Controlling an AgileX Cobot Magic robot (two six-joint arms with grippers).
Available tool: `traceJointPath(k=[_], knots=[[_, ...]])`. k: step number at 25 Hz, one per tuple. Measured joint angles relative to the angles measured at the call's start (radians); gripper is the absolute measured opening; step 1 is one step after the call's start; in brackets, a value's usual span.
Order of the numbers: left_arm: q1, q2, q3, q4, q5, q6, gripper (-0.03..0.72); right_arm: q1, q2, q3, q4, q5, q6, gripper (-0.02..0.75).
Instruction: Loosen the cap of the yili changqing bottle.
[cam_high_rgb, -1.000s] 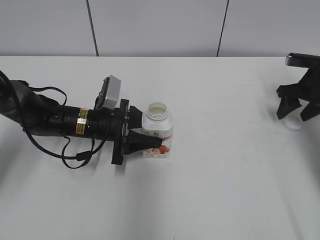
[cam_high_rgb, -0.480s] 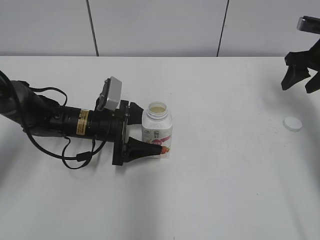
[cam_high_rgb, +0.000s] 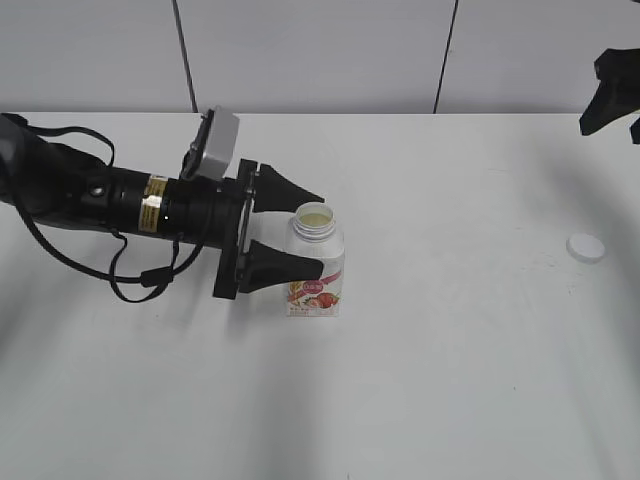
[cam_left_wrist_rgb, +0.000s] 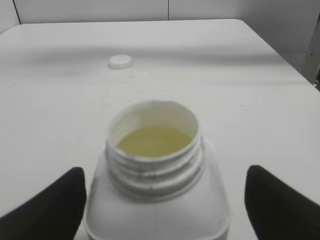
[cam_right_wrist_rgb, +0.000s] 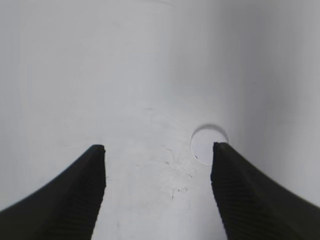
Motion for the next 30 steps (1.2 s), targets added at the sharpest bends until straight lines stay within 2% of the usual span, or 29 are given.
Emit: traceJointPath(k=[4, 11, 13, 17, 20, 22, 25, 30], knots=[[0.0, -0.072, 0.0, 0.009, 0.001, -0.056, 0.591, 0.0, -0.048, -0.003, 0.026, 0.008, 0.0, 0.522], [0.0, -0.276, 0.001, 0.02, 0.005, -0.318, 0.591, 0.0, -0.131, -0.033, 0.029, 0.048, 0.001, 0.522], [0.0, -0.351, 0.001, 0.023, 0.057, -0.397, 0.591, 0.0, -0.151, -0.053, 0.03, 0.066, 0.001, 0.522], [-0.001, -0.511, 0.001, 0.05, 0.329, -0.594, 0.591, 0.0, -0.181, -0.087, 0.055, 0.096, 0.002, 0.522], [-0.001, -0.582, 0.002, 0.182, 0.634, -0.8, 0.591, 0.0, -0.203, -0.089, 0.088, 0.106, 0.003, 0.522], [0.01, -0.602, 0.01, 0.223, 0.783, -0.942, 0.591, 0.0, -0.211, -0.09, 0.116, 0.119, 0.004, 0.522], [0.052, -0.602, 0.02, 0.24, 0.903, -1.022, 0.591, 0.0, -0.221, -0.09, 0.147, 0.143, 0.004, 0.522], [0.067, -0.59, 0.04, 0.244, 1.074, -1.039, 0.591, 0.0, -0.223, -0.09, 0.157, 0.204, 0.005, 0.522]])
